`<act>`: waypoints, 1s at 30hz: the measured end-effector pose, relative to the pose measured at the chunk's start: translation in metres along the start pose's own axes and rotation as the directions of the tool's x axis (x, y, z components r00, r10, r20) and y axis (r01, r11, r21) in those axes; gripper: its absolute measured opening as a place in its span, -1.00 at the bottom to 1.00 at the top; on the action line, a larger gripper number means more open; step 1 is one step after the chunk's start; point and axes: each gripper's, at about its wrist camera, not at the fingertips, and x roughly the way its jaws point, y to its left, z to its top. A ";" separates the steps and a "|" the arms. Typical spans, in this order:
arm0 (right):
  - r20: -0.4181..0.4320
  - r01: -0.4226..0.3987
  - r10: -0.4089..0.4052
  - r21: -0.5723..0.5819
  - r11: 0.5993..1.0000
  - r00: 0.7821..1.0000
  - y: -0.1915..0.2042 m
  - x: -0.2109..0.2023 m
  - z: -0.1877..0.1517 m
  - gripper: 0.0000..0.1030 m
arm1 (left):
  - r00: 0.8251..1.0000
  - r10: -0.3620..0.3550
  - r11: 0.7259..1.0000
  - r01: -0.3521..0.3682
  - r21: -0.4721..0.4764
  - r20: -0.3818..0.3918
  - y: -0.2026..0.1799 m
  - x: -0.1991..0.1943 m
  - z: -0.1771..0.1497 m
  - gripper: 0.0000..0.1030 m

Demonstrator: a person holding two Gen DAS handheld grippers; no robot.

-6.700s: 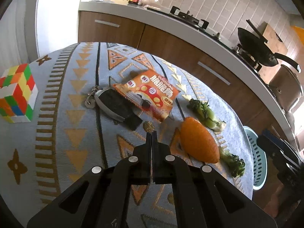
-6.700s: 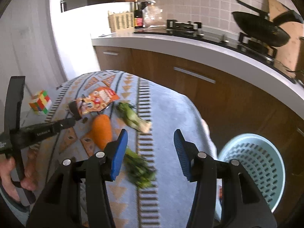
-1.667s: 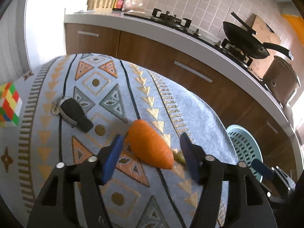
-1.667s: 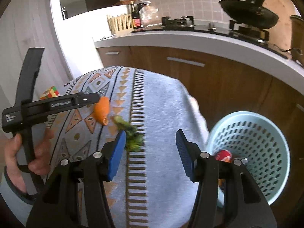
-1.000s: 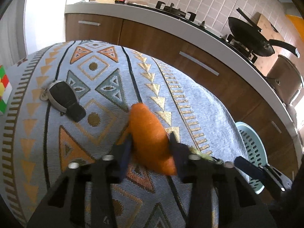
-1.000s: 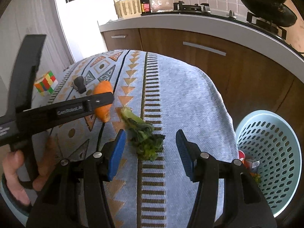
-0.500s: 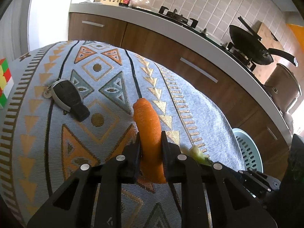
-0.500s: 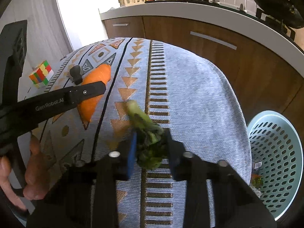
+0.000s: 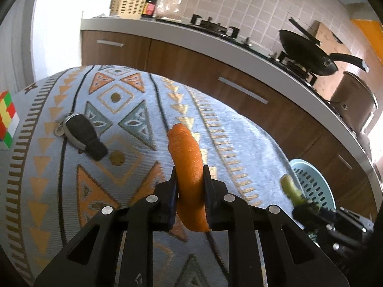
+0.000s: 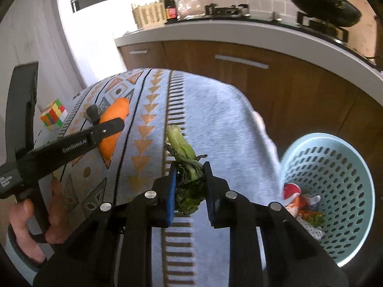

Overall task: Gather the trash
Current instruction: 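Carry the carrot and greens over the basket while both tools open to drop them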

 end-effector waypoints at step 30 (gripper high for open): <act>0.080 0.236 -0.278 0.337 0.911 0.957 -0.175 -0.114 -0.035 -0.64 | 0.967 -0.239 0.910 0.254 0.328 -0.087 -0.202 -0.010 -0.022 -0.67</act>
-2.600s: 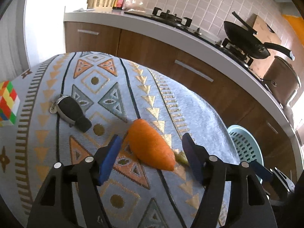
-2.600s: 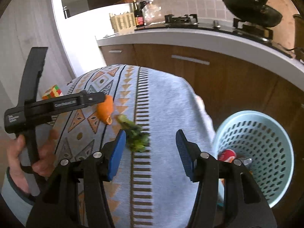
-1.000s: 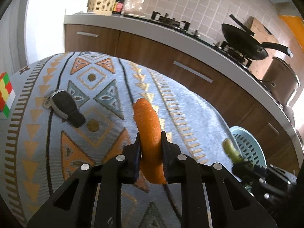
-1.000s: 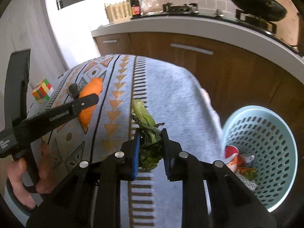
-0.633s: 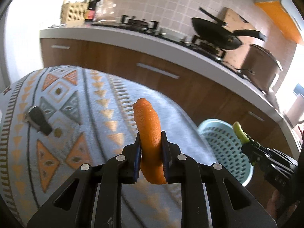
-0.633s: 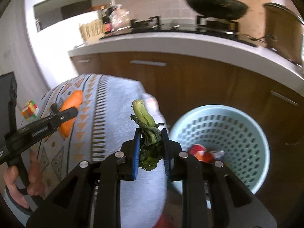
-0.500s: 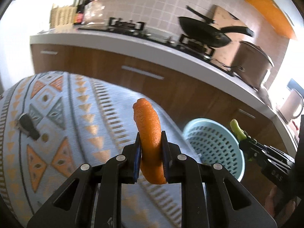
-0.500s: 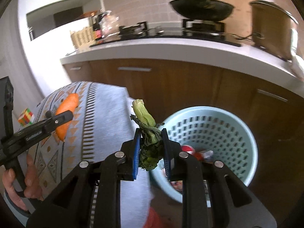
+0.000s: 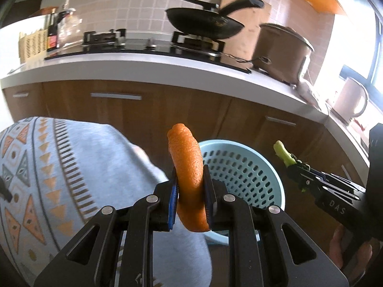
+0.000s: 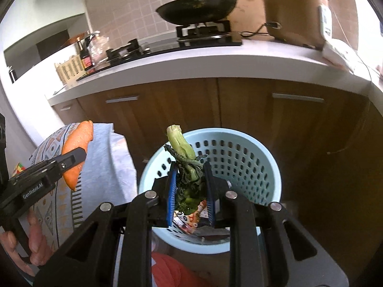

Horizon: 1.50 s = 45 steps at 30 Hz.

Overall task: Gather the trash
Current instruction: 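Carry the carrot and greens over the basket while both tools open to drop them, then lift both open tools away from the basket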

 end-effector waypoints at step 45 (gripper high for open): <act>-0.125 0.028 -0.010 0.142 0.990 0.992 -0.047 0.049 -0.011 0.15 | 0.993 0.092 0.990 -0.083 0.110 -0.080 -0.040 0.060 -0.014 0.40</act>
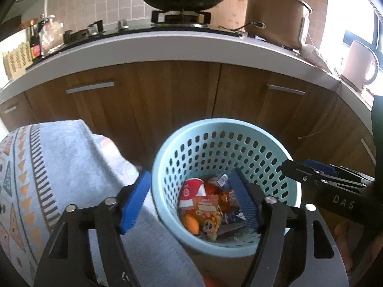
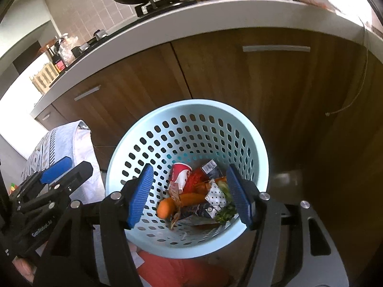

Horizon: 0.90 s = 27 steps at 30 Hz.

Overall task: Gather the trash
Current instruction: 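Lift both open tools away from the basket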

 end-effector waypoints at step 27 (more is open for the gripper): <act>0.376 0.135 -0.061 -0.175 0.975 0.924 0.110 -0.083 -0.044 0.36 | 0.910 0.339 0.937 -0.304 -0.172 0.238 0.094 -0.114 -0.064 0.67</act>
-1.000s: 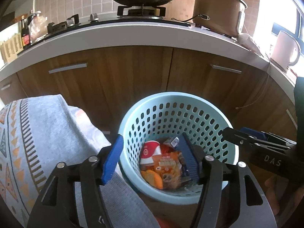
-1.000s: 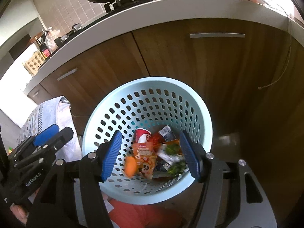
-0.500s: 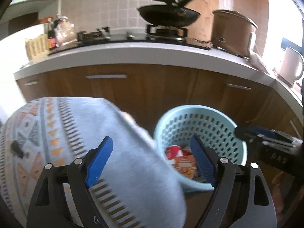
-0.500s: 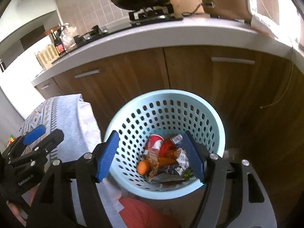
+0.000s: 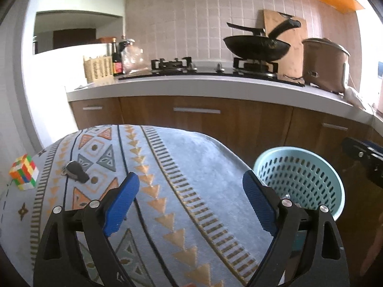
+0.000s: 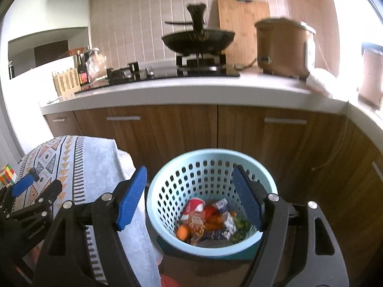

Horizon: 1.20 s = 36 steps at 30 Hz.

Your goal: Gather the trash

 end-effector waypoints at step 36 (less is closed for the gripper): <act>0.006 0.015 -0.015 0.005 1.000 1.000 0.007 0.001 -0.007 0.36 | 0.999 0.048 0.999 -0.048 -0.018 -0.020 0.011 0.006 -0.003 0.75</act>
